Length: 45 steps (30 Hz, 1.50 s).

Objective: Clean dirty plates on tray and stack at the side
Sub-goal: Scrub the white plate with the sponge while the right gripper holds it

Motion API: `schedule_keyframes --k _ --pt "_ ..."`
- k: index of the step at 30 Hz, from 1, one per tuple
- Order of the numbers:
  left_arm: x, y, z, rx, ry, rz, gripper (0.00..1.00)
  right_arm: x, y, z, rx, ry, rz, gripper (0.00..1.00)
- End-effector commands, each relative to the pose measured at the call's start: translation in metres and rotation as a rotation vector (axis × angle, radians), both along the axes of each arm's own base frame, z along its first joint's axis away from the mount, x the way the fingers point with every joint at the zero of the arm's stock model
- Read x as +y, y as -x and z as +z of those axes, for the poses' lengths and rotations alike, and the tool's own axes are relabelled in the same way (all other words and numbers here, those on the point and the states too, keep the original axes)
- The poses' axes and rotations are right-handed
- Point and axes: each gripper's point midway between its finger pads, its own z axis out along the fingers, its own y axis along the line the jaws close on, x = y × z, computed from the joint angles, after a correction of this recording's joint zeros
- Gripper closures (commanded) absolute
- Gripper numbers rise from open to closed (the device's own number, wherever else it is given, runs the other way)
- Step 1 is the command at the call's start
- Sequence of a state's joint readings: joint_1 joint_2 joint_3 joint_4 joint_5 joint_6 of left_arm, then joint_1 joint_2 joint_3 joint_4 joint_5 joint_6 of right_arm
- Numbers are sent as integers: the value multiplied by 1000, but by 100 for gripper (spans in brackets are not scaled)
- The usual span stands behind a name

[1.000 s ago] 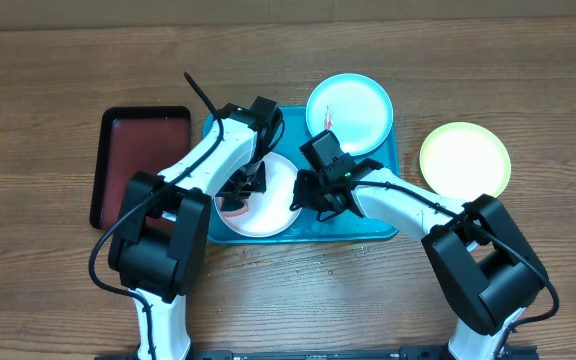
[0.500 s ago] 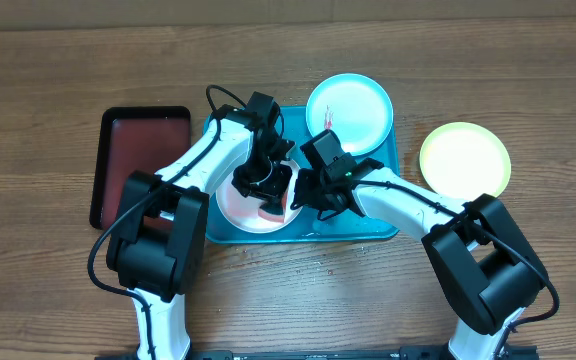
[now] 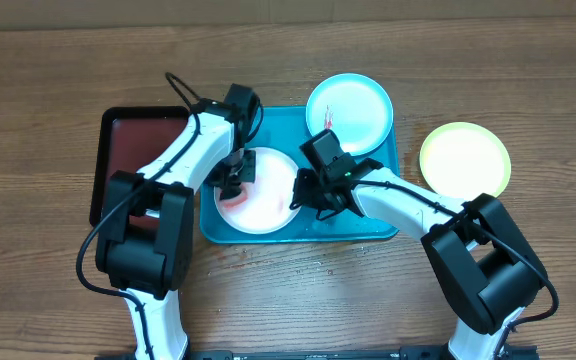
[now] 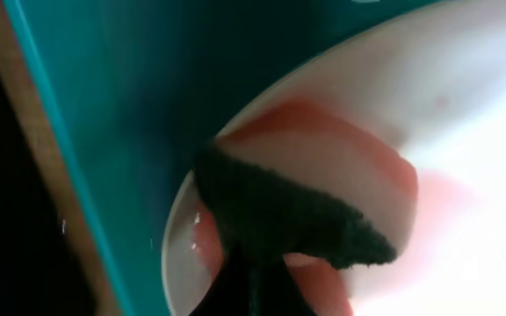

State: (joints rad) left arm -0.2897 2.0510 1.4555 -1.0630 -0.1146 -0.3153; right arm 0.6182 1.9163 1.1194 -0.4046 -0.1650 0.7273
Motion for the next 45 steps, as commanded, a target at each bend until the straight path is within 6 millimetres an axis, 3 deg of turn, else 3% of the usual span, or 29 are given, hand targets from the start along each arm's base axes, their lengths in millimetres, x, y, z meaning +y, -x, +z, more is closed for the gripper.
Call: schedule_keyframes --k 1,4,5,7,13,19,22,25,28,35,37,40,42,45 --pt "-10 26 -1 128 93 -62 96 1 0 -3 6 4 5 96" --pt "-39 46 4 221 295 -226 96 1 0 -3 5 3 5 96" --pt "-57 53 9 239 421 -314 96 1 0 -3 5 3 5 96" --pt "-72 54 14 230 526 -376 96 1 0 -3 5 3 5 96" --pt "-86 25 11 95 573 -435 96 1 0 -3 6 4 5 96" --pt "-64 -20 0 -68 381 -430 96 1 0 -3 5 4 4 96" --pt "-31 -43 -4 -144 164 -282 96 1 0 -3 5 4 4 96" --pt "8 -48 0 -191 -56 -66 96 1 0 -3 5 4 4 96" --pt "29 -36 4 -179 -169 70 96 1 0 -3 5 4 4 96" --pt "23 27 3 103 -105 36 96 1 0 -3 5 4 4 96" --pt "13 44 5 192 -34 -27 96 1 0 -3 5 3 4 96" --pt "-17 61 8 290 179 -172 96 2 -1 -3 2 2 4 96" --pt "-45 68 12 310 370 -270 96 2 -1 -3 2 2 4 96" --pt "-64 62 15 274 486 -315 96 2 -1 -3 3 2 4 96"
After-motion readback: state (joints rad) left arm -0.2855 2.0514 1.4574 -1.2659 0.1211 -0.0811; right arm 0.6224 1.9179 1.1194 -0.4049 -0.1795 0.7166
